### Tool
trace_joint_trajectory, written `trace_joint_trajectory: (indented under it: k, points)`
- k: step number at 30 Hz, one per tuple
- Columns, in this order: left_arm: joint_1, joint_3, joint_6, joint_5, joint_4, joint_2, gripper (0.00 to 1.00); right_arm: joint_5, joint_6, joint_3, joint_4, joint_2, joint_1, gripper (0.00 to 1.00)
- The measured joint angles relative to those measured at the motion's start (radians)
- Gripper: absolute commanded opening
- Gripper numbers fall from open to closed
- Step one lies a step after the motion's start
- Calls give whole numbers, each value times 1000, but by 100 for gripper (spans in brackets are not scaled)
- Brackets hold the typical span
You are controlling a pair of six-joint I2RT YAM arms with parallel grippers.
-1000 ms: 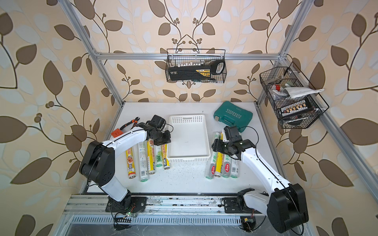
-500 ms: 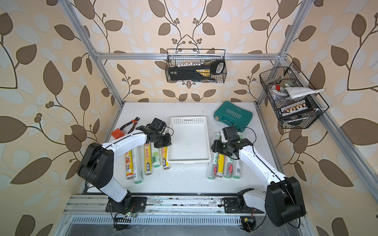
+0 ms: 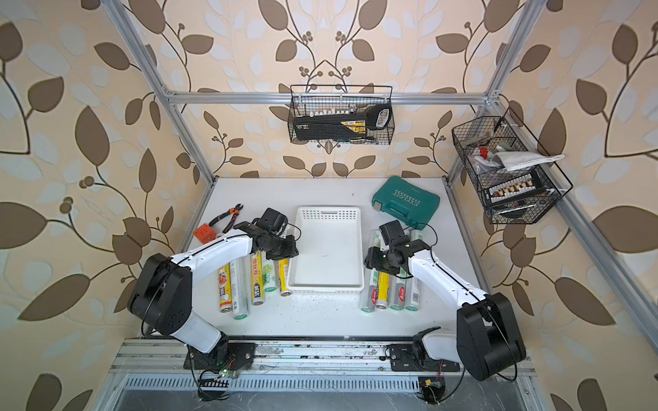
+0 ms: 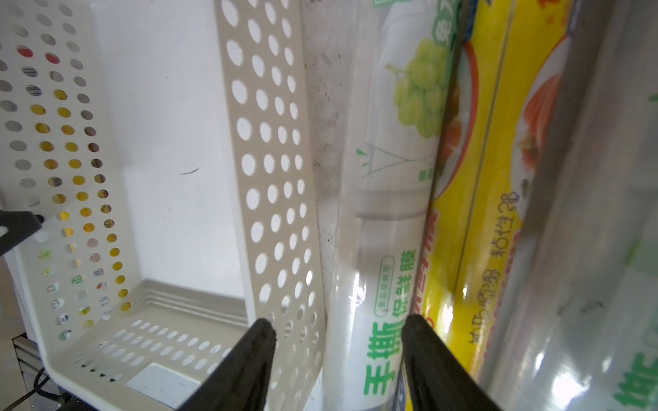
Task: Put the plastic wrap into the basket
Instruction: Move the plastic wrap to the center of the board.
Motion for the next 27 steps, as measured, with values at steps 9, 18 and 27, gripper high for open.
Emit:
trace_joint_trajectory:
  k: [9, 18, 27]
  points:
    - [0, 0, 5, -4, 0, -42, 43, 36, 17, 0, 6, 45, 9, 53]
    - [0, 0, 1, -30, 0, -149, 45, 63, 21, 0, 24, 86, 24, 52]
    - [0, 0, 0, -60, -8, -186, 47, 70, 25, 11, 51, 161, 24, 57]
